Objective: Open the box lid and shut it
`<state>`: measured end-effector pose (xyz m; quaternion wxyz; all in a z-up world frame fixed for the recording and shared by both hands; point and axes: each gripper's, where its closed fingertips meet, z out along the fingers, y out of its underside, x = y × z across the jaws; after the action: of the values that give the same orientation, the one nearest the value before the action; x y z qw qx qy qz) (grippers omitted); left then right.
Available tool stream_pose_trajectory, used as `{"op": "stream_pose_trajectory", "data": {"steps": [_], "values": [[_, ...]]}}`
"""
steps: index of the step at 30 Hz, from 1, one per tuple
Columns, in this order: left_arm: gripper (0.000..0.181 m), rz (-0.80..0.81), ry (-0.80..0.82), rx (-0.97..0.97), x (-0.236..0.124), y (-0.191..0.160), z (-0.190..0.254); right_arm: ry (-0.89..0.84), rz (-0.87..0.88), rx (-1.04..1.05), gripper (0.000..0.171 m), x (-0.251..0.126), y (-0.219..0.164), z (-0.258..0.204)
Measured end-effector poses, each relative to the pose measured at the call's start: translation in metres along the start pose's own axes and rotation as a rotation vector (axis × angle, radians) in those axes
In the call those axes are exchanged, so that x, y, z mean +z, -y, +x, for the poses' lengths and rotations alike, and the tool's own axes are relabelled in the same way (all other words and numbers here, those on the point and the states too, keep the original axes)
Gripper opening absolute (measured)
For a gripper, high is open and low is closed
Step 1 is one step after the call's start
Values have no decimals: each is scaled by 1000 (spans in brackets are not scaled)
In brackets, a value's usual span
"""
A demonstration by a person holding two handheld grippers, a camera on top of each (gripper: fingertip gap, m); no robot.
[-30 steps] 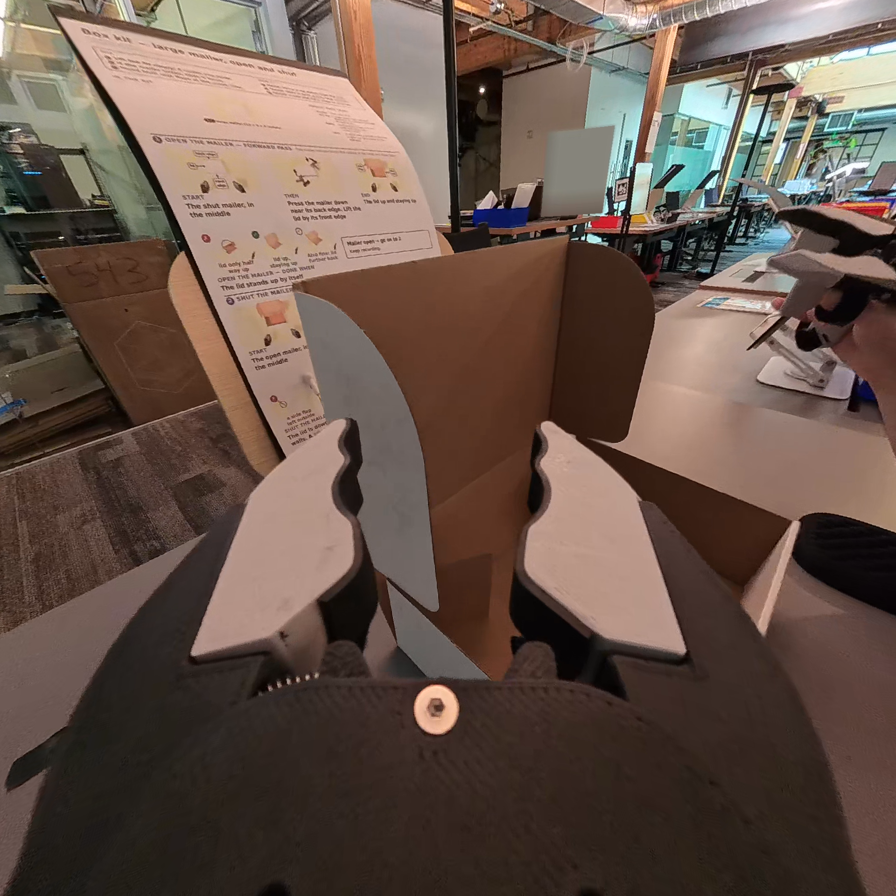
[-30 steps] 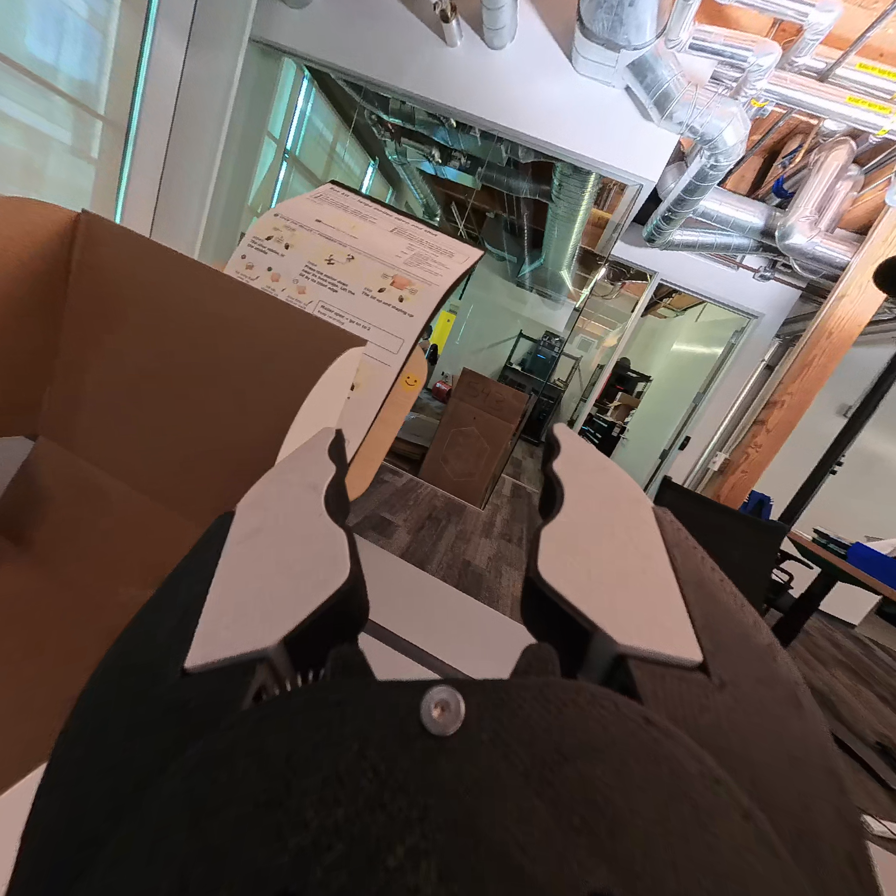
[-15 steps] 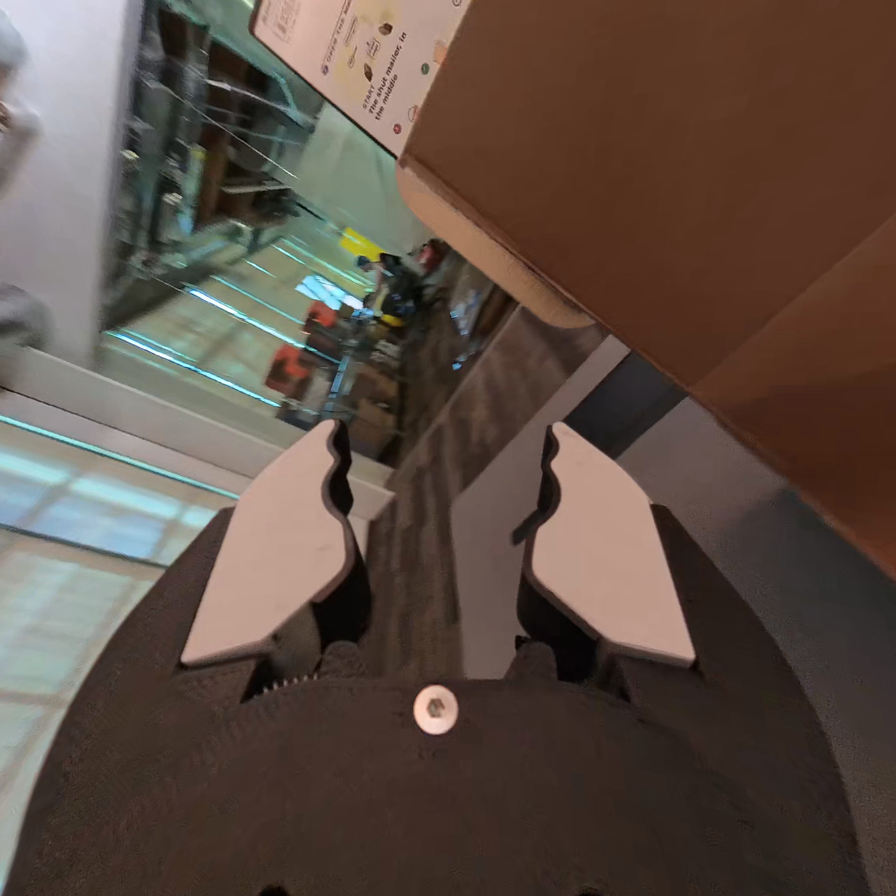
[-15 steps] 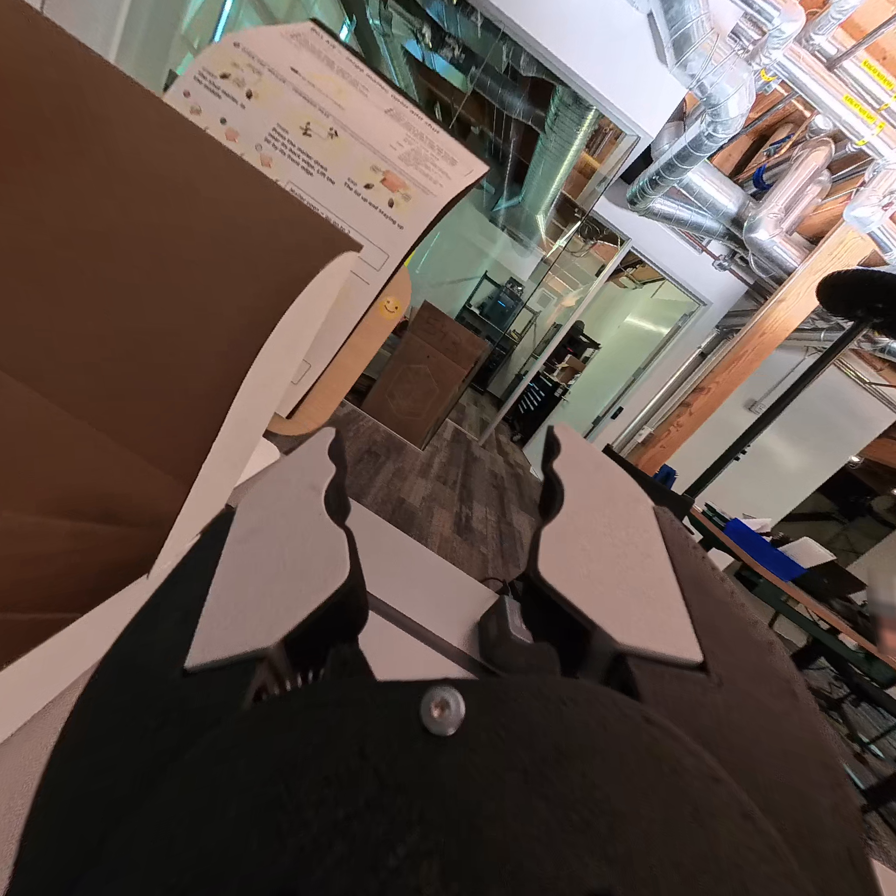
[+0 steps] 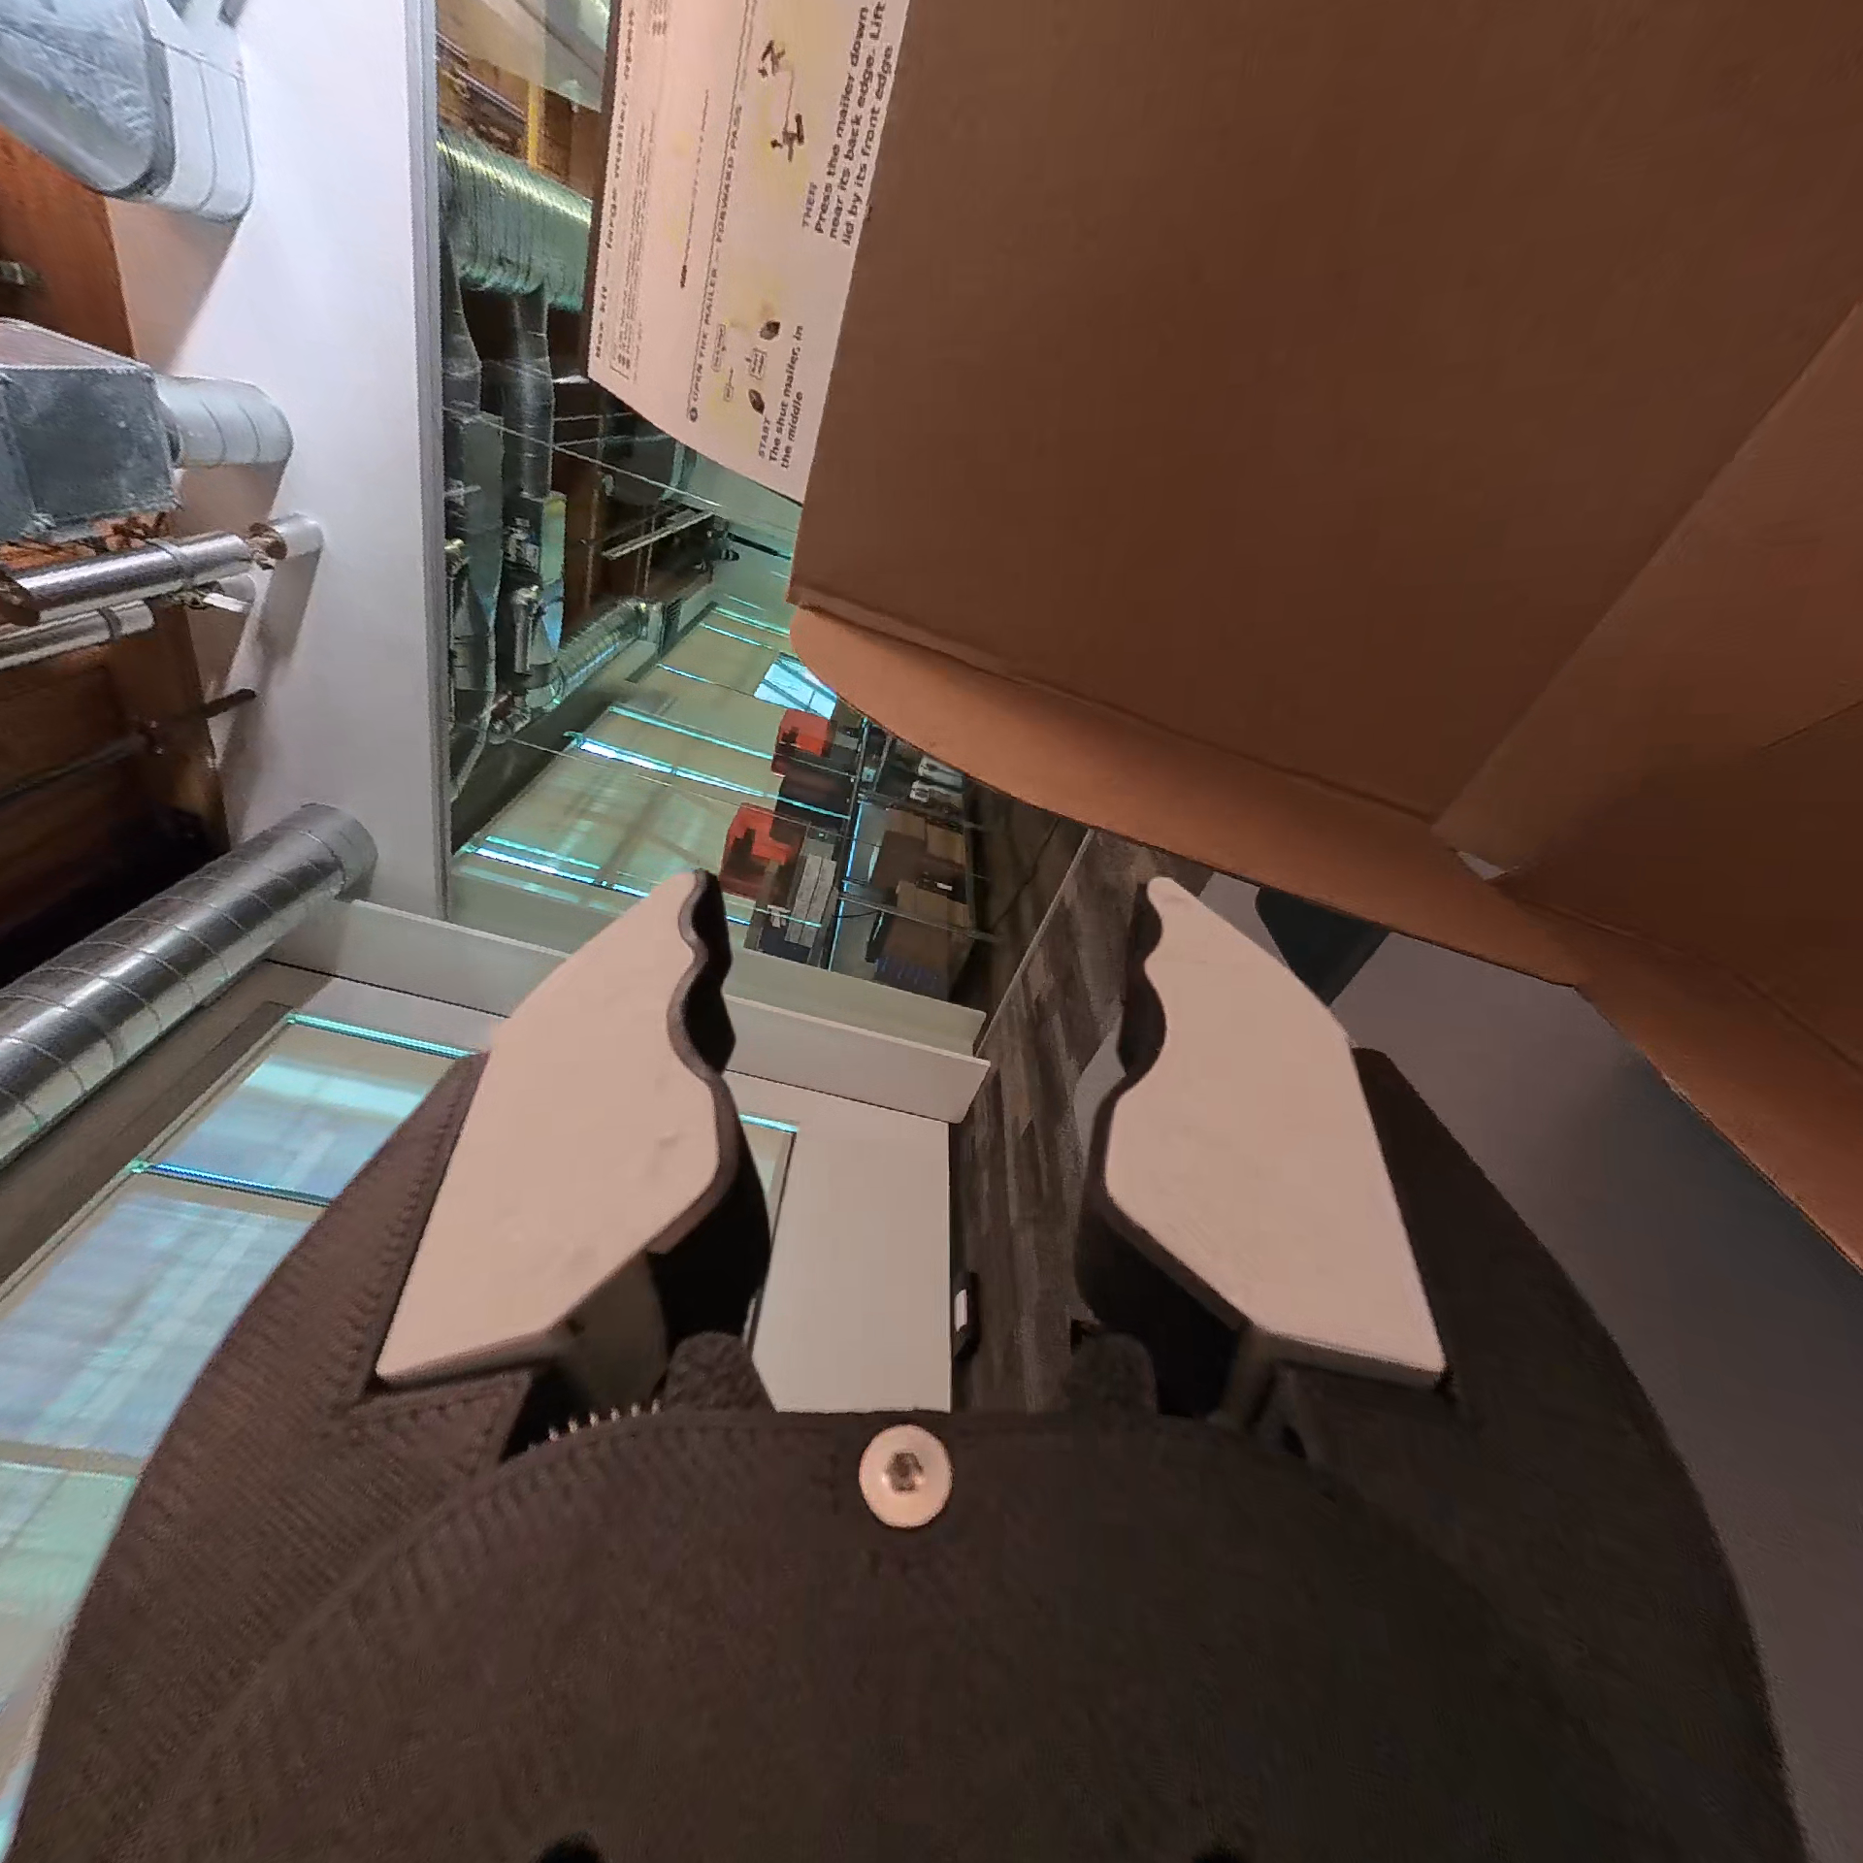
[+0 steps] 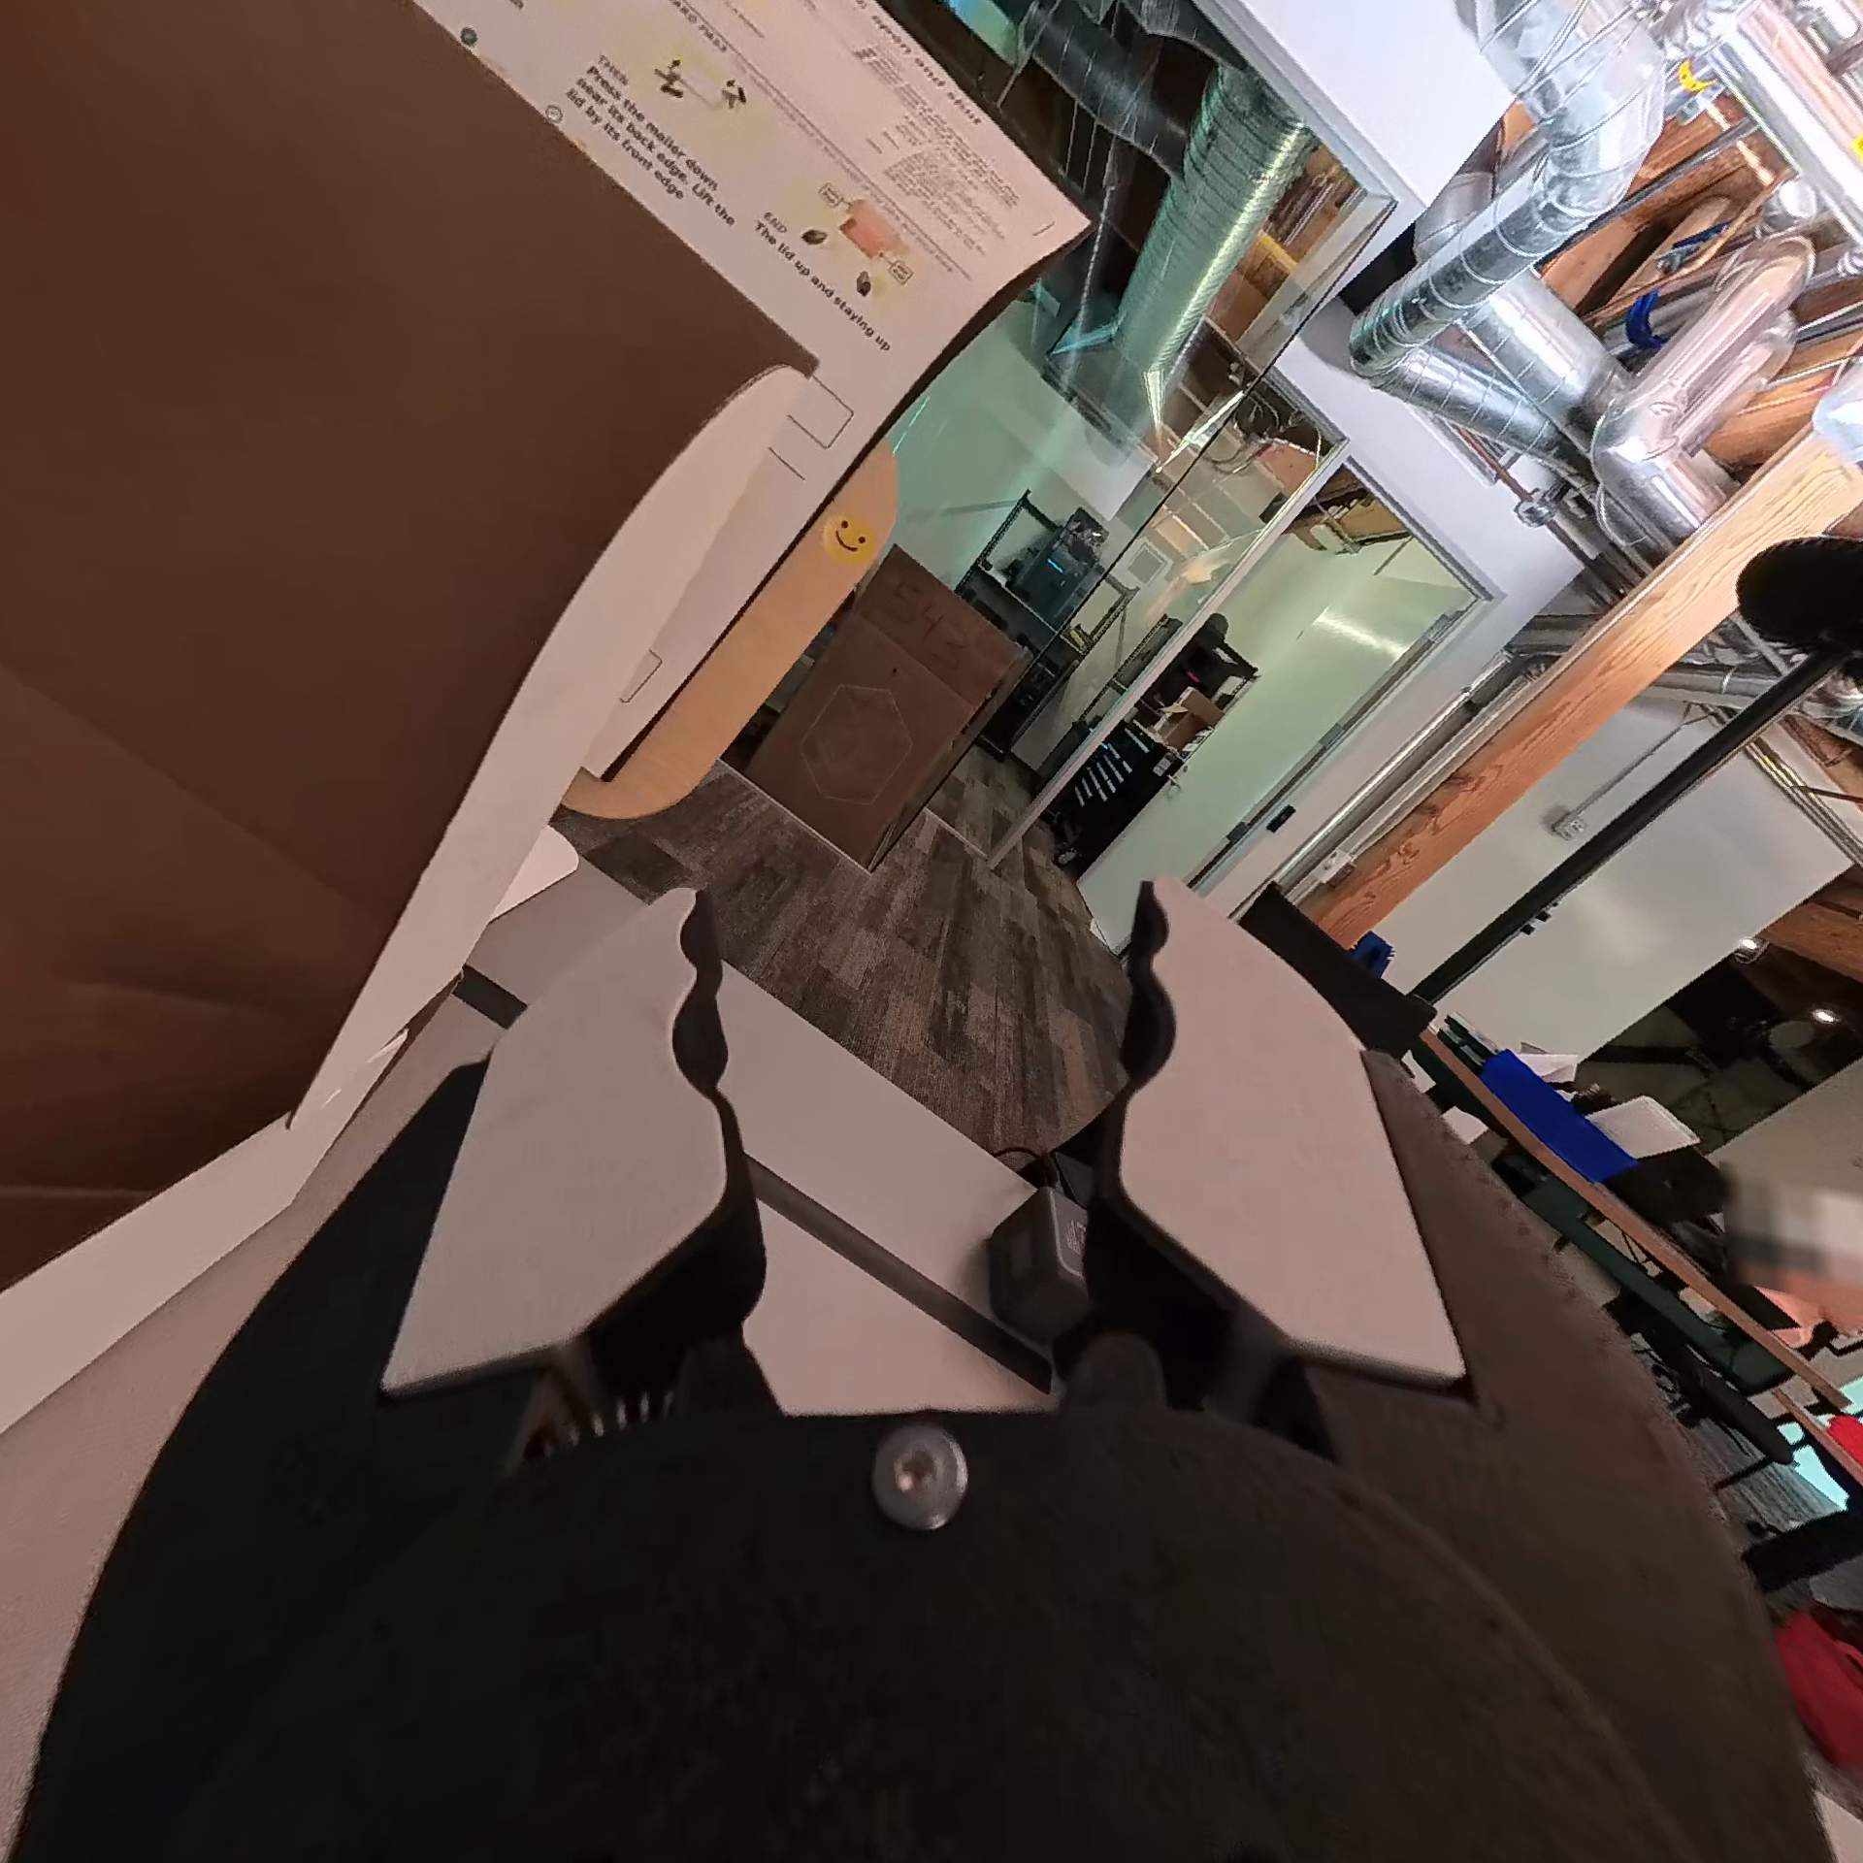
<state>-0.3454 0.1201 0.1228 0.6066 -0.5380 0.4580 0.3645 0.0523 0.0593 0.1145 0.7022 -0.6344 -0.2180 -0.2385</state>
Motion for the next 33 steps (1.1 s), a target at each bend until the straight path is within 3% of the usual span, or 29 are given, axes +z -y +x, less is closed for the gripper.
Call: {"op": "stream_pose_trajectory", "data": {"steps": [5,8,14,19,30,33], "values": [[74,-1,-35,-169,4,-12,-8,19,14,26,79,2,0,-4],[70,21,-75,-396,3,-19,-19,45,34,115,79,3,0,-5],[69,238,-253,-904,-8,-11,-37,71,102,296,78,-2,11,0],[67,426,-520,-1200,-18,5,-37,109,148,373,76,-4,19,-2],[66,311,-648,-1197,12,6,8,301,100,412,63,12,19,-59],[76,260,-632,-1219,25,7,20,332,108,471,57,18,20,-80]]}}
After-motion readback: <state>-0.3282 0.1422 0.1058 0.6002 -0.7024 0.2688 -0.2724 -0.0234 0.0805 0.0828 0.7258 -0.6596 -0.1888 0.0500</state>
